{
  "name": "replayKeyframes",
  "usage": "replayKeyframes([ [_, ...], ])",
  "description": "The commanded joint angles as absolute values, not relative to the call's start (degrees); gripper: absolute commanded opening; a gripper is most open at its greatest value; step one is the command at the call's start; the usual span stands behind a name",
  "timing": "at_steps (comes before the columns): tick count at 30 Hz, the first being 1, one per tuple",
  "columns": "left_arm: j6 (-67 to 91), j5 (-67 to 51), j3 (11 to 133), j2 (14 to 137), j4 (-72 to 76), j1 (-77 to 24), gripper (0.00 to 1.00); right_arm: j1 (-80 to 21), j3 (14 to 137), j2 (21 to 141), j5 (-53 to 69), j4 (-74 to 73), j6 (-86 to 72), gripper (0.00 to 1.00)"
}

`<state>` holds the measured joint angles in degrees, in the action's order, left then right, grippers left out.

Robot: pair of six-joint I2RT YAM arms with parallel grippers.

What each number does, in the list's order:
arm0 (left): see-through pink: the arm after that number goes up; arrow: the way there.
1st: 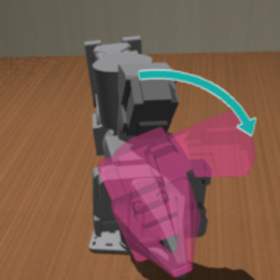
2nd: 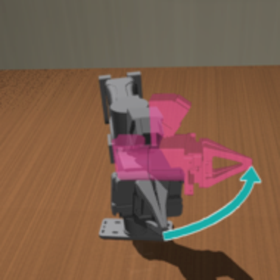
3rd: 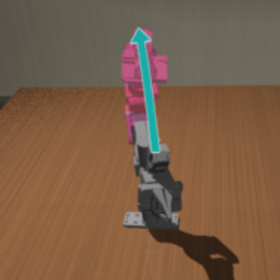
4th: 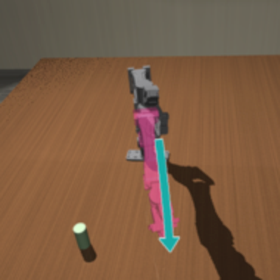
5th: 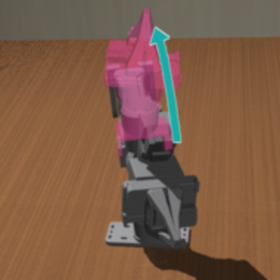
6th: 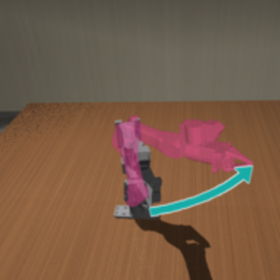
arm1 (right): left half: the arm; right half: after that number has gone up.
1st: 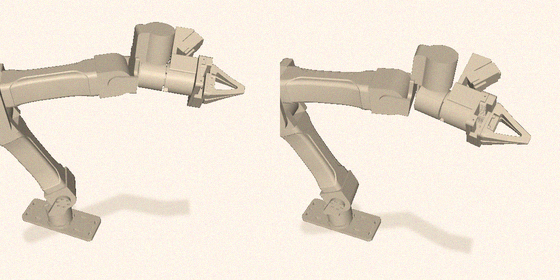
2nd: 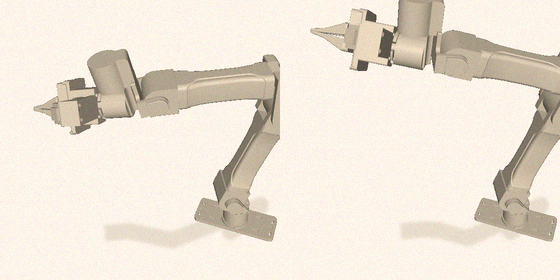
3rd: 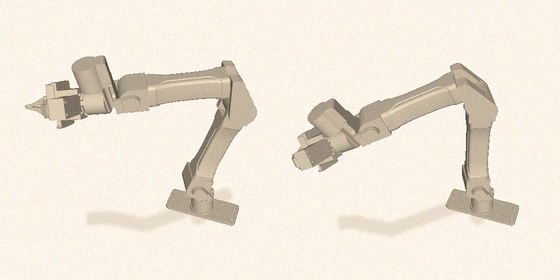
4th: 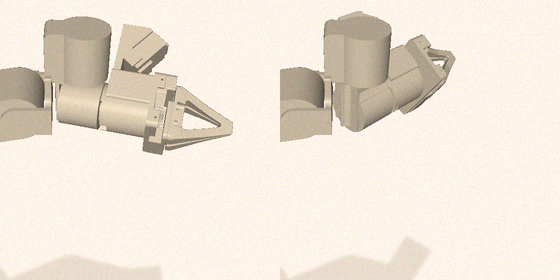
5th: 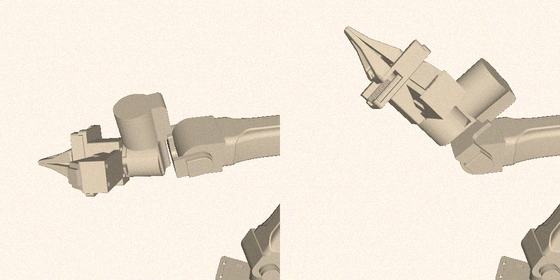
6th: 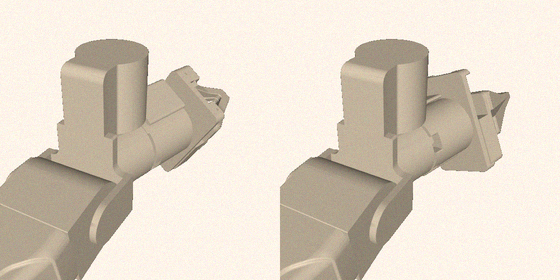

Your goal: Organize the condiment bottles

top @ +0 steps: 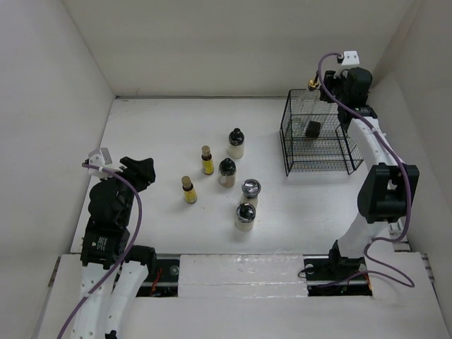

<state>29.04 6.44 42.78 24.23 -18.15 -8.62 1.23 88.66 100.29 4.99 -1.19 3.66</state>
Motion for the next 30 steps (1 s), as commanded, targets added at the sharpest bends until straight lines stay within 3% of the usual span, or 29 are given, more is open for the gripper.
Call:
replayKeyframes([
  [1, 28.4, 6.8, 43.9, 24.5, -15.5, -8.9, 0.51, 2.5, 89.6, 98.1, 6.0, 11.2, 2.7, 0.0],
  [3, 28.4, 6.8, 43.9, 24.5, -15.5, -8.9, 0.51, 2.5, 87.7, 98.7, 6.7, 11.8, 2.7, 0.0],
  [4, 28.4, 6.8, 43.9, 24.5, -15.5, -8.9, 0.51, 2.5, 87.7, 98.7, 6.7, 11.8, 2.7, 0.06],
  [7, 28.4, 6.2, 43.9, 24.5, -15.5, -8.3, 0.51, 2.5, 86.4, 97.5, 6.7, 11.8, 1.1, 0.33],
  [8, 28.4, 6.2, 43.9, 24.5, -15.5, -8.3, 0.51, 2.5, 86.4, 96.9, 6.7, 11.8, 0.5, 0.51],
  [11, 27.9, 6.2, 43.9, 24.5, -14.9, -8.3, 0.55, 2.5, 85.9, 94.3, 4.0, 11.8, -0.9, 0.71],
  [18, 27.9, 5.6, 43.4, 24.5, -14.9, -8.3, 0.56, 2.5, 86.4, 84.8, 1.0, 8.8, -3.8, 0.76],
  [21, 27.9, 5.6, 43.4, 24.5, -14.9, -8.3, 0.56, -1.1, 83.0, 78.0, 1.0, 8.2, -3.8, 0.69],
  [22, 27.9, 5.6, 43.4, 24.5, -14.9, -8.3, 0.56, -2.4, 81.8, 76.5, 2.1, 7.6, -3.8, 0.51],
  [24, 27.9, 5.6, 43.4, 24.5, -14.9, -8.3, 0.52, -7.2, 79.5, 73.8, 5.6, 6.6, -3.8, 0.3],
  [25, 27.9, 5.1, 43.4, 24.5, -14.9, -8.3, 0.45, -9.4, 76.2, 71.7, 6.9, 6.6, -4.5, 0.11],
  [26, 27.9, 4.6, 43.4, 24.5, -14.9, -8.3, 0.3, -11.7, 74.8, 71.2, 9.7, 6.6, -5.0, 0.05],
  [27, 27.3, 4.6, 43.4, 23.9, -14.9, -8.3, 0.24, -17.1, 73.3, 71.2, 10.5, 6.6, -5.0, 0.02],
  [30, 27.3, 4.6, 43.4, 23.9, -14.9, -8.3, 0.17, -28.0, 69.5, 71.7, 8.1, 4.3, -4.2, 0.0],
])
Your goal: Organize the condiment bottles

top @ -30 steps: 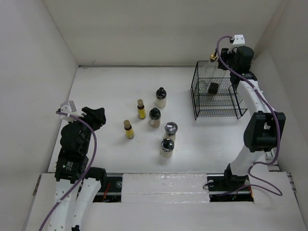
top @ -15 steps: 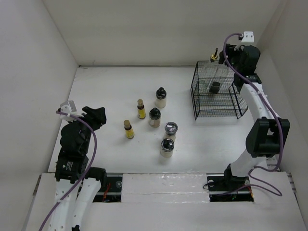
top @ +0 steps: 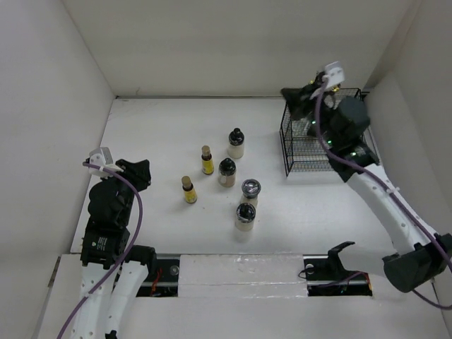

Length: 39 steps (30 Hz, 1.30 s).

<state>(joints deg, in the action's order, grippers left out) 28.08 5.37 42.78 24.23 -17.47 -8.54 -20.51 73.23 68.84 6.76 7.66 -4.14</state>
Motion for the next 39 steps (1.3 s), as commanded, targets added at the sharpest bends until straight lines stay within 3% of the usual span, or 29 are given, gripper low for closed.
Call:
replayKeyframes([
  [1, 27.3, 4.6, 43.4, 23.9, -14.9, -8.3, 0.17, -30.4, 68.7, 72.5, 7.0, 3.0, -3.2, 0.02],
  [5, 27.3, 4.6, 43.4, 23.9, -14.9, -8.3, 0.35, -38.0, 65.8, 74.7, -0.4, -2.5, -0.8, 0.48],
  [6, 27.3, 4.6, 43.4, 23.9, -14.9, -8.3, 0.37, -38.8, 65.2, 75.2, -1.4, -3.3, -0.8, 0.65],
  [8, 27.3, 4.0, 43.4, 23.9, -14.9, -8.3, 0.4, -39.6, 64.6, 76.2, -0.1, -3.9, -0.8, 0.75],
  [19, 26.8, 3.4, 43.4, 23.3, -14.9, -8.3, 0.44, -43.9, 70.3, 91.0, 0.3, -5.8, 0.4, 0.67],
  [28, 26.8, 2.9, 43.4, 23.8, -14.3, -8.3, 0.44, -45.6, 71.5, 95.5, -1.0, -3.7, 0.4, 0.57],
  [34, 26.8, 2.4, 43.4, 23.7, -14.3, -8.3, 0.44, -46.8, 72.2, 97.7, -3.1, -2.4, 0.4, 0.56],
  [37, 26.8, 2.4, 43.4, 23.1, -14.3, -8.3, 0.45, -47.3, 72.8, 98.3, -4.3, -1.8, 1.1, 0.43],
  [39, 26.8, 2.4, 43.4, 23.6, -14.3, -8.3, 0.45, -47.3, 72.8, 98.9, -5.5, -1.8, 1.1, 0.4],
])
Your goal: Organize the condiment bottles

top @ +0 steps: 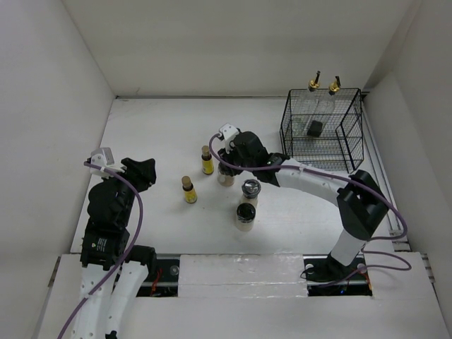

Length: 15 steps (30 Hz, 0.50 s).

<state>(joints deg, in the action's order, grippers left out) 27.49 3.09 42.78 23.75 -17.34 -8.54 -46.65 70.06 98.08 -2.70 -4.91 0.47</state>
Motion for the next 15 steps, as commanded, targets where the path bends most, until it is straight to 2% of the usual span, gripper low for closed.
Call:
replayKeyframes([
  [1, 26.8, 2.4, 43.4, 23.6, -14.3, -8.3, 0.45, -47.3, 73.3, 98.9, -5.5, -1.1, 1.1, 0.39],
  [4, 26.8, 1.8, 42.9, 23.6, -14.3, -8.3, 0.45, -47.3, 73.3, 99.4, -6.2, -0.4, 1.1, 0.44],
  [9, 26.8, 1.8, 42.9, 23.6, -14.3, -8.3, 0.45, -47.3, 74.5, 98.9, -7.3, 0.5, 1.1, 0.16],
  [12, 26.8, 1.8, 42.9, 23.1, -14.3, -8.3, 0.45, -47.3, 75.1, 96.1, -7.3, 0.5, 1.1, 0.11],
  [15, 26.8, 1.8, 42.9, 23.6, -14.3, -8.3, 0.45, -47.3, 75.7, 90.3, -9.2, 1.1, 1.9, 0.11],
])
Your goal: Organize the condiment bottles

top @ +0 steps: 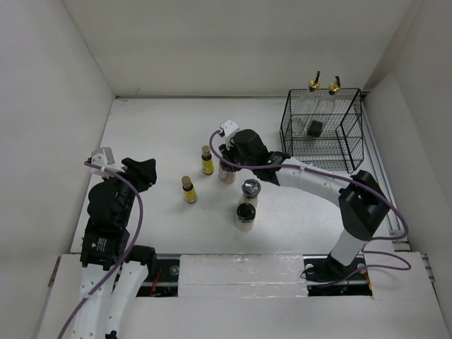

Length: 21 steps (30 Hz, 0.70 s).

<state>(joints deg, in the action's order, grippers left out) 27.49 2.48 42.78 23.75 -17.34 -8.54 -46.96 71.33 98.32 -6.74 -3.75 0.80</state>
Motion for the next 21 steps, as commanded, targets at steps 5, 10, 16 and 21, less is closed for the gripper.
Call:
replayKeyframes([
  [5, 26.8, 1.8, 42.9, 23.6, -14.3, -8.3, 0.45, -41.5, 76.8, 79.4, -5.5, 1.6, 2.5, 0.09],
  [10, 26.8, 1.8, 42.9, 23.6, -13.8, -8.3, 0.45, -30.8, 76.8, 74.1, -4.6, -1.6, 1.9, 0.08],
  [16, 26.8, 1.8, 42.9, 23.7, -13.8, -8.3, 0.45, -19.3, 76.8, 71.3, -5.2, -5.4, 1.9, 0.06],
  [21, 26.8, 1.2, 42.9, 23.7, -13.8, -8.3, 0.45, -13.6, 77.3, 71.9, -5.7, -6.7, 0.3, 0.04],
])
